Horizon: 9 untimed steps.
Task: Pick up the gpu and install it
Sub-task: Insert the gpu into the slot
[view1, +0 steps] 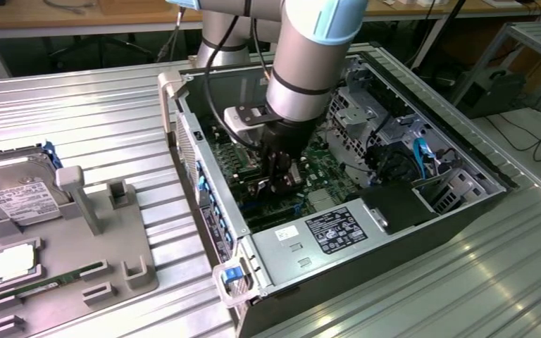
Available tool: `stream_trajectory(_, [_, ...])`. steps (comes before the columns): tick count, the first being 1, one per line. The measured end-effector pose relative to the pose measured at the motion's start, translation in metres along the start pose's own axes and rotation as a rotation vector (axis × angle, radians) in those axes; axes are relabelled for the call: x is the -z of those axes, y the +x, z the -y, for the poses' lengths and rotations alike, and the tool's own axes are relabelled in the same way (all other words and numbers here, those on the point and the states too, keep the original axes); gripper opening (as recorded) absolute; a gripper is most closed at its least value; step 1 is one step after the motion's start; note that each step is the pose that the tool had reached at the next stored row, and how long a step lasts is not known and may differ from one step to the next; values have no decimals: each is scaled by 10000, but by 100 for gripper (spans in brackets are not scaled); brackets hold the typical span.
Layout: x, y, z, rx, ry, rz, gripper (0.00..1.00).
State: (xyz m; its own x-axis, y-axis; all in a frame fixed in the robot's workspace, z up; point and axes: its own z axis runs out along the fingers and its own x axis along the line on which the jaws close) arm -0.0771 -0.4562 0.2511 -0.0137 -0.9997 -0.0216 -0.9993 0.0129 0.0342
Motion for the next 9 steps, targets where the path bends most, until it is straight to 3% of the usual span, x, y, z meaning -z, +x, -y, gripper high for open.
stream_trajectory(5, [213,-35,-8,1,39,-18,36])
stream_trajectory(9, [393,-64,-14,-1,69,-76,36])
